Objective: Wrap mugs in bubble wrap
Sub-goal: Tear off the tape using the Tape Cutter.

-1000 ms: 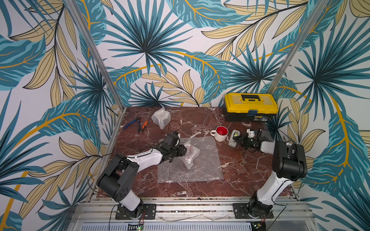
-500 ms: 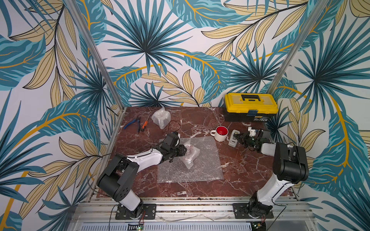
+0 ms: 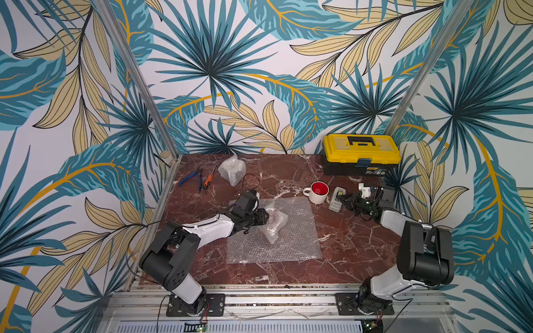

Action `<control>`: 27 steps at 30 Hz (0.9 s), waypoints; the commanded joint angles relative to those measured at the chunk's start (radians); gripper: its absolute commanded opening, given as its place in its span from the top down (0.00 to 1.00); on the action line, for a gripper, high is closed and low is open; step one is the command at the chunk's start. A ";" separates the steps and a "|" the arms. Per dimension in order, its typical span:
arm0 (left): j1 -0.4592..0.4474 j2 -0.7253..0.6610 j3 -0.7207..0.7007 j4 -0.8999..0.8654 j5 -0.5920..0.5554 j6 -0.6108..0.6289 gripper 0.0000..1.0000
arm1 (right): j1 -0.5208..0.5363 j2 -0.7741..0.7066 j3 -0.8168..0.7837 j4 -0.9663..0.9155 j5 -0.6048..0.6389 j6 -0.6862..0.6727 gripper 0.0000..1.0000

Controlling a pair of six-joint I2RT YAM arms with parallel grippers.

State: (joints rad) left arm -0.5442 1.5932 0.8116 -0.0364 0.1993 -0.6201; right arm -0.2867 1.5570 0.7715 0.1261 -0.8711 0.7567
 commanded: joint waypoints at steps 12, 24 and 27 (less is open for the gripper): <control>0.001 0.010 -0.045 -0.072 0.004 0.005 0.57 | 0.074 -0.186 -0.108 -0.351 0.022 -0.193 1.00; 0.001 0.011 -0.048 -0.072 0.003 0.002 0.57 | 0.106 -0.190 -0.161 -0.397 0.021 -0.225 1.00; 0.001 0.012 -0.046 -0.071 0.003 0.002 0.57 | 0.112 -0.175 -0.166 -0.402 0.036 -0.237 1.00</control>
State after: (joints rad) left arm -0.5438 1.5932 0.8112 -0.0364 0.1997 -0.6205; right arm -0.1936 1.3685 0.6350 -0.2111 -0.8124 0.5537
